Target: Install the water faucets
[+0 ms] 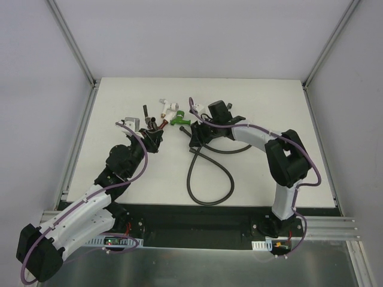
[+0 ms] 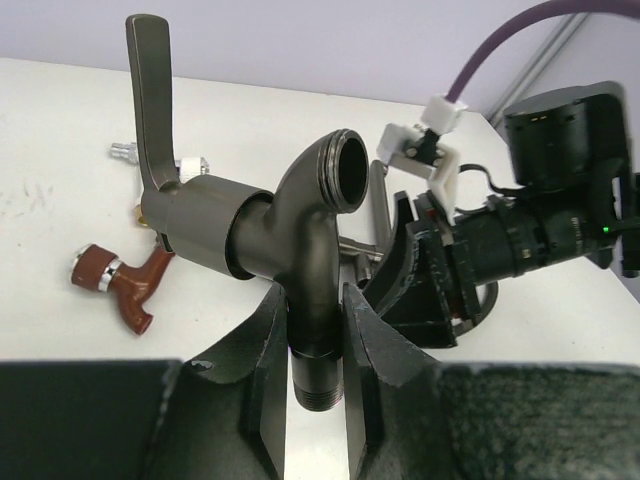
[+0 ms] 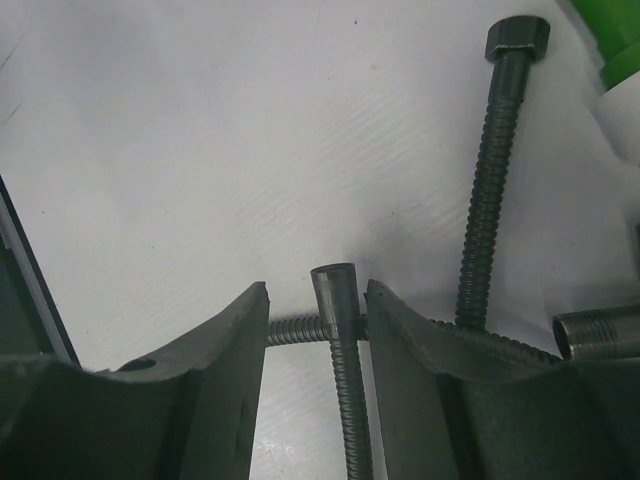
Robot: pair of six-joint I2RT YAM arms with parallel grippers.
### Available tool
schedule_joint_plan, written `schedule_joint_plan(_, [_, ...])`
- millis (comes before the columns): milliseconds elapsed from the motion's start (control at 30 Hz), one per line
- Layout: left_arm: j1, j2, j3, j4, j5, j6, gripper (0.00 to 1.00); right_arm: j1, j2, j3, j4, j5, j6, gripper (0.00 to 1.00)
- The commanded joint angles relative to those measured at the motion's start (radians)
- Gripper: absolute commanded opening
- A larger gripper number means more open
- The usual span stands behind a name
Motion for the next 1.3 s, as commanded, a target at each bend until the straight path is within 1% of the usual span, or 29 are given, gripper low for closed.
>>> schedule_joint_plan(0, [0.012,0.006,0.006,0.106,0.061,-0.034,0.00,-0.002,0.038,0.007,0.037,-0.083,-0.022,0.45])
schedule_joint_plan(267, [0.015,0.034,0.012,0.121,0.096,-0.047,0.00,-0.002,0.082,0.005,0.031,-0.103,-0.030,0.44])
schedule_joint_plan(800, [0.021,0.043,0.011,0.130,0.115,-0.054,0.00,-0.015,0.119,-0.027,-0.003,-0.120,-0.050,0.44])
schedule_joint_plan(967, [0.022,0.039,0.004,0.135,0.118,-0.061,0.00,-0.017,0.125,-0.022,-0.003,-0.131,-0.051,0.43])
schedule_joint_plan(1167, [0.022,0.034,0.003,0.140,0.130,-0.073,0.00,-0.017,0.131,-0.021,-0.001,-0.149,-0.056,0.35])
schedule_joint_plan(1200, [0.022,0.031,0.003,0.140,0.131,-0.074,0.00,-0.017,0.130,-0.021,-0.001,-0.152,-0.057,0.31])
schedule_joint_plan(1267, [0.022,0.031,0.004,0.143,0.136,-0.080,0.00,-0.017,0.119,-0.021,0.000,-0.161,-0.061,0.26])
